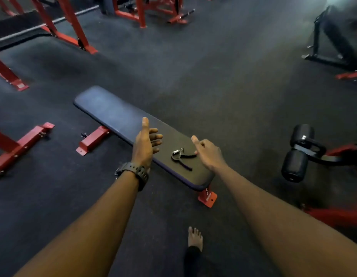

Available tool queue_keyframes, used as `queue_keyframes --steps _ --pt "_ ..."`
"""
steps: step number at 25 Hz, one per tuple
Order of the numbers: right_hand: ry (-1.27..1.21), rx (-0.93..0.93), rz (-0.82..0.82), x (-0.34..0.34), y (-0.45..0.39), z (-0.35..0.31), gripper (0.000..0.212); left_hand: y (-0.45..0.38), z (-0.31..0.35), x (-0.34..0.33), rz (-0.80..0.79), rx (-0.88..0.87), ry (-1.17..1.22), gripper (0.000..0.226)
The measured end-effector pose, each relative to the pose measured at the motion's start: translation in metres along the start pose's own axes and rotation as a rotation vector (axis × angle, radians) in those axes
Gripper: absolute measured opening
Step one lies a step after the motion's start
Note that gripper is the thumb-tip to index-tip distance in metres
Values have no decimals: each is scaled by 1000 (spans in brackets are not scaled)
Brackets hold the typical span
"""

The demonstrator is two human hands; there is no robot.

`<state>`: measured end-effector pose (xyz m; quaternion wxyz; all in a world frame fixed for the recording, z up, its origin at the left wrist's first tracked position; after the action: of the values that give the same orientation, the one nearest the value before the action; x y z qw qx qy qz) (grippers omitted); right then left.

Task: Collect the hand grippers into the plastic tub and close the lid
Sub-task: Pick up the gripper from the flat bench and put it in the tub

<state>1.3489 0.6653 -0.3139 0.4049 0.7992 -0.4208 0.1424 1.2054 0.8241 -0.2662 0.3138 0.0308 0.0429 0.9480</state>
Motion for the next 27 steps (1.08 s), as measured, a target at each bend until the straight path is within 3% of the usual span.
queue_keyframes --steps 5,10,12,15,20,23,27 --pt "185 -8 -40 -63 -119 24 42 -98 -79 -25 39 82 -9 73" --pt "637 187 107 -150 -229 58 56 -175 -189 -45 -7 116 -35 75" --pt "784 269 165 -176 -254 68 67 -188 -222 -43 -7 124 -46 77" --pt "856 212 169 -208 -282 96 81 -200 -259 -36 -18 135 -78 74" --pt "887 247 250 -207 -284 97 62 -207 -264 -39 -55 137 -93 70" --pt "649 78 202 -180 -274 87 62 -215 -232 -56 -107 93 -104 71" --pt "-68 -295 94 -107 -254 68 59 -218 -157 -93 -180 7 -93 72"
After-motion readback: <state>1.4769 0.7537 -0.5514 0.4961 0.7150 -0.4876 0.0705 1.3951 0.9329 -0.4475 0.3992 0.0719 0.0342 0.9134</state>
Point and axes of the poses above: each hand's wrist, its own y-axis away from the middle knuckle, its own x-axis out of the back of the hand, z = x × y, the point moved 7 cm from there along -y, towards the middle knuckle, and after that the axes turned 14 degrees about -x, right-handed, at the moved point
